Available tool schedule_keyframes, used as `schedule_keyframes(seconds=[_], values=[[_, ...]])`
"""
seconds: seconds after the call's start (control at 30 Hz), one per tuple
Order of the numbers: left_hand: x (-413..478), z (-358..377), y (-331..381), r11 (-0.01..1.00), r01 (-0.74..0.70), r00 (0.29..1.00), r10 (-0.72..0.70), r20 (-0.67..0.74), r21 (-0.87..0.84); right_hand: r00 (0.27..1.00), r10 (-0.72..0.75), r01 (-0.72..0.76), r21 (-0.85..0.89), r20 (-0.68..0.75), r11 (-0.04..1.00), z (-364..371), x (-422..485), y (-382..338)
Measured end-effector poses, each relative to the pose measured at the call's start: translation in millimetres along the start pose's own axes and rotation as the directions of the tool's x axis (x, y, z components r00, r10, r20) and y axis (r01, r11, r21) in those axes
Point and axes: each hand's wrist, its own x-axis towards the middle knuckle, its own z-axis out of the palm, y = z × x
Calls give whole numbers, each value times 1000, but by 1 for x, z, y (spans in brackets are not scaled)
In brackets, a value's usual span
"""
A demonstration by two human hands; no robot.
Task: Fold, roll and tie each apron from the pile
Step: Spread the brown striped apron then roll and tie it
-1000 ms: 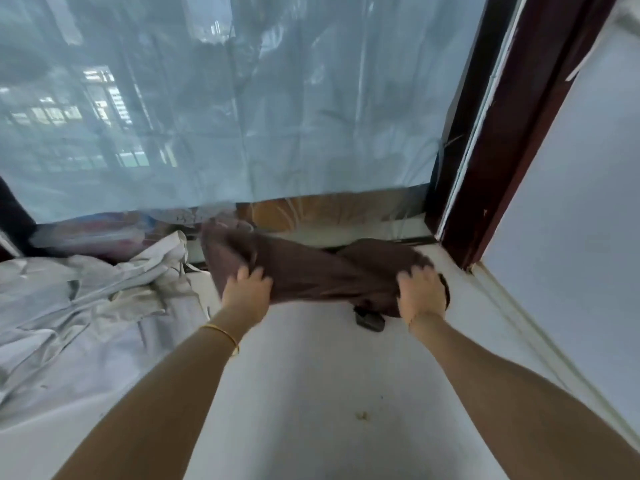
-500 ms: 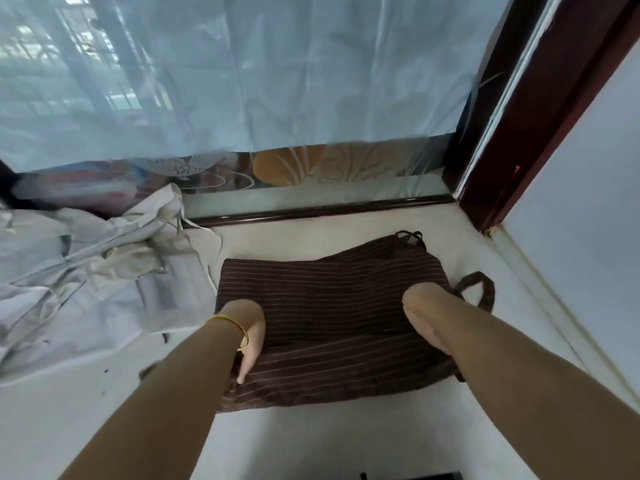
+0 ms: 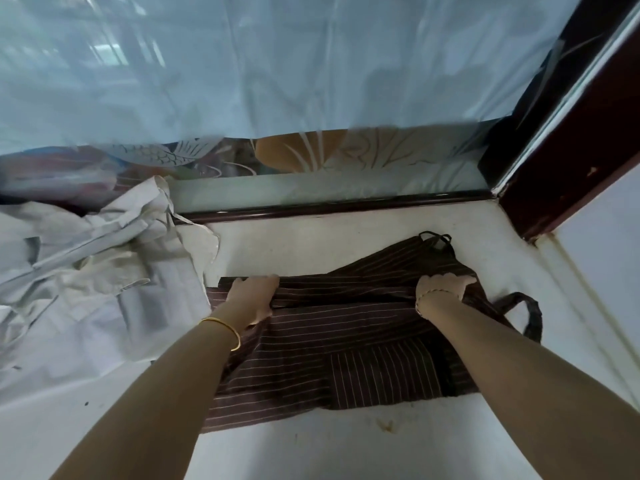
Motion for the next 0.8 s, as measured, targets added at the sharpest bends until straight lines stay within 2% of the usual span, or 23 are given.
schedule_keyframes(seconds=[0.03, 0.1, 0.17, 0.27, 0.33, 0.43, 0.47, 0.5, 0.53, 0.57, 0.6, 0.67, 0.7, 0.77, 0.8], values=[[8, 0, 0, 1000, -5, 996, 7, -85, 21, 1000, 15, -15, 12, 1, 1000, 1, 5, -3], [19, -3, 4, 991, 72, 972, -44, -230, 116, 999, -3, 5, 59, -42, 998, 4, 15, -7], [28, -4, 11, 989, 86, 963, -53, -263, 118, 996, -19, 32, 149, -83, 988, 10, 18, -11], [37, 3, 37, 994, -101, 992, 103, -71, 35, 994, -44, 63, 196, -100, 979, 21, 19, -12], [36, 6, 54, 986, -129, 991, 124, 59, 105, 987, -119, 142, 245, -108, 959, 25, 17, -9], [28, 18, 55, 938, -106, 989, 64, 136, 330, 919, -377, 390, 423, -118, 818, 32, 7, 0], [24, 21, 49, 918, -51, 989, -9, 150, 394, 881, -438, 468, 468, -178, 750, 35, 2, 3], [20, 22, 43, 898, 15, 986, -88, 145, 440, 849, -440, 528, 507, -293, 681, 37, -4, 6], [18, 23, 38, 884, 82, 981, -153, 119, 460, 824, -361, 561, 548, -436, 620, 39, -11, 10], [17, 22, 37, 882, 136, 977, -194, 85, 452, 808, -207, 556, 600, -551, 576, 43, -15, 16], [15, 16, 41, 891, 152, 980, -193, 54, 428, 802, -15, 507, 667, -597, 546, 47, -20, 25], [13, 2, 67, 931, 80, 997, -69, -43, 357, 811, 290, 331, 807, -508, 490, 62, -24, 46], [14, -4, 85, 952, -4, 995, 35, -97, 305, 833, 358, 224, 849, -421, 478, 71, -24, 57], [13, -12, 125, 971, -212, 967, 225, -120, 112, 891, 384, 19, 863, -244, 505, 94, -25, 73], [10, -13, 146, 962, -274, 959, 272, -77, -16, 912, 382, -72, 856, -152, 512, 105, -29, 80]])
